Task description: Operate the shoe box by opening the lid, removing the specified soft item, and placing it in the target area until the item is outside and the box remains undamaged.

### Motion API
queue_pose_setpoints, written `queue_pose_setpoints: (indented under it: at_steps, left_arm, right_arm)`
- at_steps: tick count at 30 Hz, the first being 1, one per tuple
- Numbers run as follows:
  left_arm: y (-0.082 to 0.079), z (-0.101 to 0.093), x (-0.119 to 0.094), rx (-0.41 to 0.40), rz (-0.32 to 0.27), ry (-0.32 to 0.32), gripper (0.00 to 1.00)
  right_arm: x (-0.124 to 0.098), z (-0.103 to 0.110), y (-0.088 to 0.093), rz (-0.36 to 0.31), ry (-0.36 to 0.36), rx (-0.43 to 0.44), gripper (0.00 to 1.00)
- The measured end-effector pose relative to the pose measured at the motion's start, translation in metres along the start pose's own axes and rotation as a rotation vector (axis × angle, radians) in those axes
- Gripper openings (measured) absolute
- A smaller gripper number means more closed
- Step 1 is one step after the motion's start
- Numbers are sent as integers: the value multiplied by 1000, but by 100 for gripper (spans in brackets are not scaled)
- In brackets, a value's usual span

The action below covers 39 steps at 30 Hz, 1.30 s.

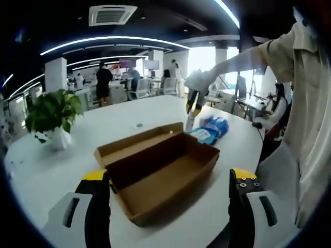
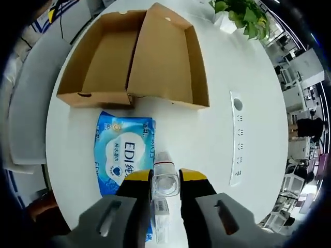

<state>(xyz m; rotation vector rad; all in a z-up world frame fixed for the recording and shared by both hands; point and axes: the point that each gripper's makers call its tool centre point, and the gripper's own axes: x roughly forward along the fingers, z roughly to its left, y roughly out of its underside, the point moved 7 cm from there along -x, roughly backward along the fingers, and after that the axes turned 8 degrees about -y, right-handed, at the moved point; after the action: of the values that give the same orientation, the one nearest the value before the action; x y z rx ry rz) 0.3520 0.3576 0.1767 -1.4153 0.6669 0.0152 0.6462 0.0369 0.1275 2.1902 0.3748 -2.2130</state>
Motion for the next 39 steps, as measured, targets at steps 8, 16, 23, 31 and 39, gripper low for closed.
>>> queue_pose_setpoints:
  at_steps: [8,16,23,31,39]
  left_arm:
    - [8,1,-3,-18,13,-18,97]
    - [10,3,-4,-23,14,-32,95]
    - [14,9,-2,-17,34,-67,90]
    - [21,13,4,-19,71,-111,79]
    - [30,18,11,-62,102,-164,68]
  right_arm:
    - [5,-1,2,3,-23,68,17]
    - [5,-6,4,7,-11,60,18]
    - [1,-8,5,-6,7,57,19]
    - [-5,-10,2,-26,37,40,25]
    - [-14,-14,-9,-84,81,38,28]
